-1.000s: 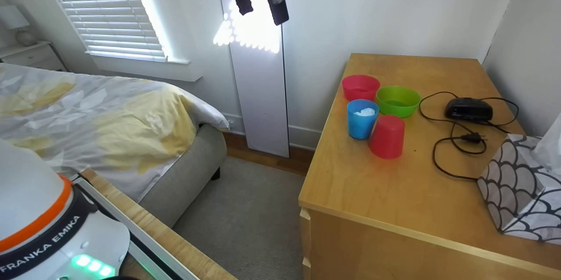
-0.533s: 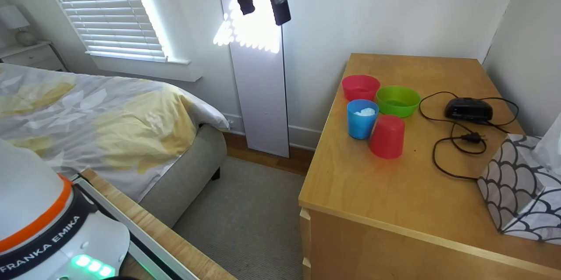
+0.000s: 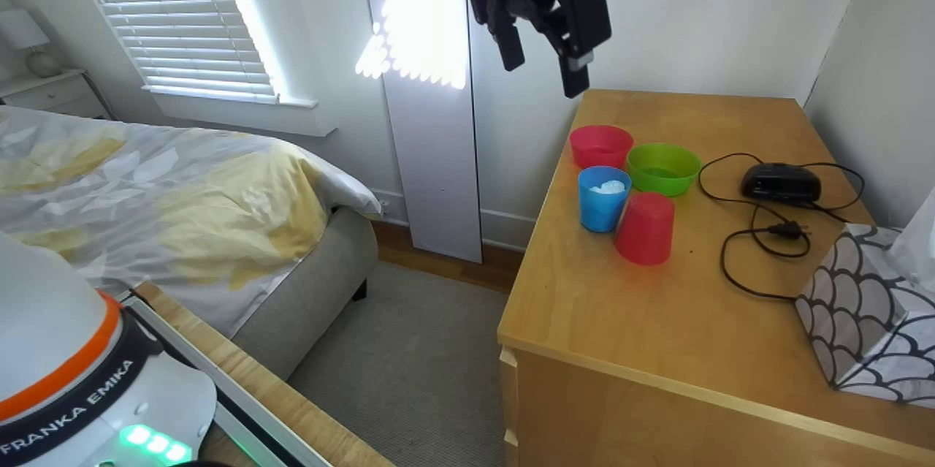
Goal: Remove the cloth from the blue cup, then put it in the green bowl
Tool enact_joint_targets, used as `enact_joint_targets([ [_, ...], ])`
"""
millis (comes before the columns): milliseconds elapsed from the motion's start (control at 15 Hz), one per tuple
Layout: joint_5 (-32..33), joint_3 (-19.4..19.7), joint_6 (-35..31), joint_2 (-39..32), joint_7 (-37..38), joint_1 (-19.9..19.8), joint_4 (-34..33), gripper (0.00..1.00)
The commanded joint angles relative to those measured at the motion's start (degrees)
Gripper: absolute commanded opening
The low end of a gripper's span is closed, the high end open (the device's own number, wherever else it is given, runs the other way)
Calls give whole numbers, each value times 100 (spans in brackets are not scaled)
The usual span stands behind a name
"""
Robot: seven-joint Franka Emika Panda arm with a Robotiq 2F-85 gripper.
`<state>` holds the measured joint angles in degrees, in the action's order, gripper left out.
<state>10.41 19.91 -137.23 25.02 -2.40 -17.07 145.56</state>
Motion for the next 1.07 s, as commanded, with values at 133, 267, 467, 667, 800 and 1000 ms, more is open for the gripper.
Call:
enact_joint_targets([
  [133, -506, 114, -759, -1548, -210, 14, -492, 100],
  [267, -674, 38, -770, -1929, -267, 61, -656, 100],
  [467, -1010, -77, -717, -2468, -520, 148, -959, 100],
  [667, -1069, -238, -672, -2948, -641, 158, -1310, 100],
  [800, -1106, -326, -599, -3263, -731, 122, -1642, 100],
  [1000, -1328, -451, -574, -3679, -772, 58, -2105, 100],
])
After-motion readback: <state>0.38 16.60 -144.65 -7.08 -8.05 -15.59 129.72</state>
